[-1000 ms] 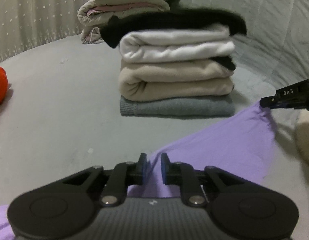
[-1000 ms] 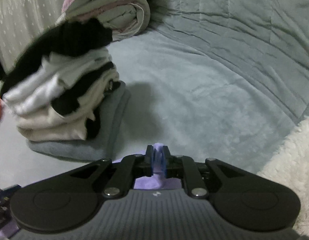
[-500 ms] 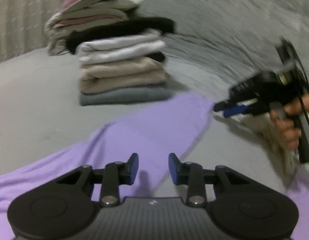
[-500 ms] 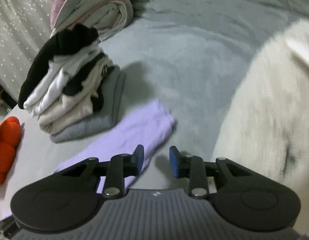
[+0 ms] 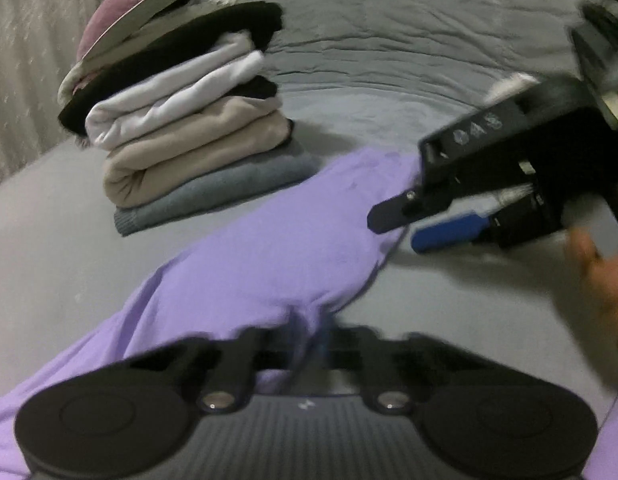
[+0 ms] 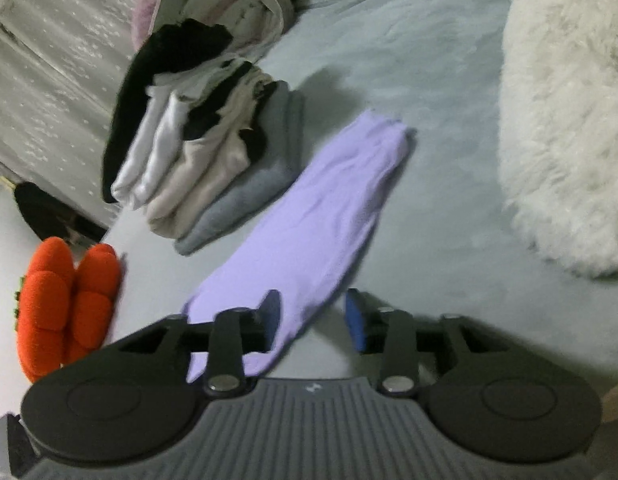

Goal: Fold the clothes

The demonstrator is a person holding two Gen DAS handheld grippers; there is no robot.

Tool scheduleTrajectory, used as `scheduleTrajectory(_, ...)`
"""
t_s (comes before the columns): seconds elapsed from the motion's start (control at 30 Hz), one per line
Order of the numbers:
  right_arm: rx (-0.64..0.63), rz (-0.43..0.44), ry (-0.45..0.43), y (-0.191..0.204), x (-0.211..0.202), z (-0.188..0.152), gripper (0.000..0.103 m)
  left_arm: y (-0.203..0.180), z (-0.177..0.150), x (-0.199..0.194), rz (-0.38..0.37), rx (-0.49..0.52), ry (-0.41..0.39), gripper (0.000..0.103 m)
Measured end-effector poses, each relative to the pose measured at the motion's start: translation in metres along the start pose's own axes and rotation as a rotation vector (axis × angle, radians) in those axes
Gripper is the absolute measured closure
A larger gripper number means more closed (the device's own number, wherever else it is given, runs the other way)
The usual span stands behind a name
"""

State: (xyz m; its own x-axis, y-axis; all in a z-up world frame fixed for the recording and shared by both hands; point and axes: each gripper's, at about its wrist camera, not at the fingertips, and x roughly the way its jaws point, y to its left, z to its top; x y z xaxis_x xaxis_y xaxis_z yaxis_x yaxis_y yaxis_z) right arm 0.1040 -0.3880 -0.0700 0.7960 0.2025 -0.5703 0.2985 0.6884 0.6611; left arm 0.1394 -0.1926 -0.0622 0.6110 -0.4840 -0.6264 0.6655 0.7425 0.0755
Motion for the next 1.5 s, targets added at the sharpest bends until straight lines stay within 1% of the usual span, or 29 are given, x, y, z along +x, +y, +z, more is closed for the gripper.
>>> scheduleTrajectory(0.07, 0.013, 0.011, 0.0, 0.0, -0.001, 0.0, 0.054, 0.007, 0.003, -0.001, -0.002, -0.071, -0.013, 0.102)
scheduleTrajectory(0.2, 0.079, 0.048, 0.029, -0.003, -0.002, 0.001, 0.054, 0.019, 0.007, -0.006, -0.018, -0.172, -0.034, 0.102)
scheduleTrajectory(0.23, 0.097, 0.062, 0.037, -0.004, -0.001, 0.0, 0.054, 0.02, 0.007, -0.007, -0.026, -0.182, -0.035, 0.102)
scheduleTrajectory(0.3, 0.125, 0.085, 0.046, -0.004, 0.003, -0.002, 0.054, 0.02, 0.006, -0.009, -0.045, -0.187, -0.034, 0.102)
scheduleTrajectory(0.4, 0.144, 0.106, 0.028, -0.002, 0.009, -0.005, 0.056, 0.017, 0.005, -0.012, -0.05, -0.169, -0.032, 0.102)
scheduleTrajectory(0.47, 0.162, 0.113, 0.003, -0.004, 0.013, -0.004, 0.064, 0.014, 0.004, -0.014, -0.047, -0.152, -0.029, 0.102)
scheduleTrajectory(0.53, 0.182, 0.115, -0.028, -0.007, 0.018, -0.002, 0.08, 0.012, 0.002, -0.014, -0.039, -0.132, -0.024, 0.102)
scheduleTrajectory(0.63, 0.235, 0.11, -0.085, -0.02, 0.019, 0.005, 0.09, 0.011, 0.0, -0.013, -0.034, -0.121, -0.015, 0.102)
scheduleTrajectory(0.8, 0.322, 0.1, -0.18, -0.042, 0.01, 0.019, 0.095, 0.008, -0.004, -0.008, -0.03, -0.119, -0.004, 0.102)
scheduleTrajectory(1.0, 0.341, 0.077, -0.256, -0.054, -0.002, 0.031, 0.096, 0.002, -0.005, -0.005, -0.015, -0.127, -0.01, 0.102)
scheduleTrajectory(1.03, 0.338, 0.067, -0.264, -0.054, -0.003, 0.032, 0.098, 0.001, -0.004, -0.005, -0.015, -0.129, -0.011, 0.102)
scheduleTrajectory(1.1, 0.327, 0.039, -0.277, -0.052, -0.006, 0.034, 0.099, -0.001, -0.001, -0.006, -0.018, -0.132, -0.014, 0.102)
scheduleTrajectory(1.23, 0.237, -0.046, -0.305, -0.038, -0.009, 0.038, 0.099, -0.008, 0.005, -0.008, -0.029, -0.131, -0.032, 0.102)
scheduleTrajectory(1.33, 0.128, -0.122, -0.343, -0.023, -0.011, 0.04, 0.099, -0.013, 0.008, -0.007, -0.034, -0.138, -0.04, 0.102)
scheduleTrajectory(1.5, -0.09, -0.272, -0.416, -0.003, -0.013, 0.043, 0.099, -0.019, 0.01, 0.0, -0.051, -0.172, -0.039, 0.102)
